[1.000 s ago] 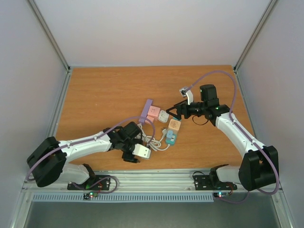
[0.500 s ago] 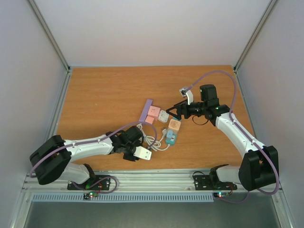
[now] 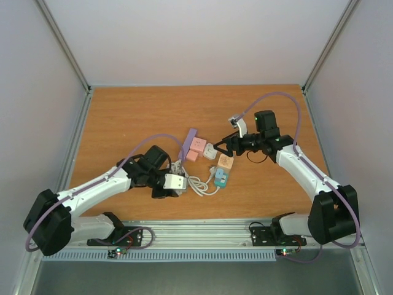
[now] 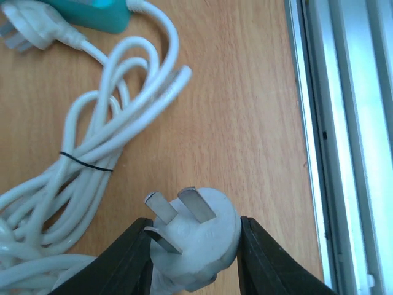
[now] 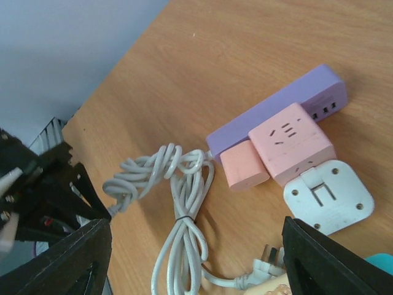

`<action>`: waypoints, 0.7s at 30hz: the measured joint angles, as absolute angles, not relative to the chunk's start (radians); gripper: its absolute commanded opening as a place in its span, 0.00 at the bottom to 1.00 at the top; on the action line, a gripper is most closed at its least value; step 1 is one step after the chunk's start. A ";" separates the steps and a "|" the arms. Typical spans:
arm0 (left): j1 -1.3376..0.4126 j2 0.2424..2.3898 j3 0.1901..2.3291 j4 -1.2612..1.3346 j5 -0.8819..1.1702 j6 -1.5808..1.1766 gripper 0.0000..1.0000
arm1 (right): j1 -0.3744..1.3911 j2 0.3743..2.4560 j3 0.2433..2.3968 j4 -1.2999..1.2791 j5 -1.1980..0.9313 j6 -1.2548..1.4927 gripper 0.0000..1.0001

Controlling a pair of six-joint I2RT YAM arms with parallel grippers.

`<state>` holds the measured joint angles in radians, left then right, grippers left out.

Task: Pull the plug off the socket

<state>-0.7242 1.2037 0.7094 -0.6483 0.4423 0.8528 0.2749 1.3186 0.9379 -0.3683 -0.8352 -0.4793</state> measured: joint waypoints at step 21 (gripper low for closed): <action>-0.158 1.395 0.922 -0.775 0.750 0.871 0.11 | 0.696 1.460 0.915 -0.360 -0.599 -0.579 0.67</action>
<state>-0.1581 1.3949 0.9222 -0.7746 0.7498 0.8711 0.6960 1.4597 0.9150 -0.3599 -0.5995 -0.5789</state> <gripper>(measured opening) 0.357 0.671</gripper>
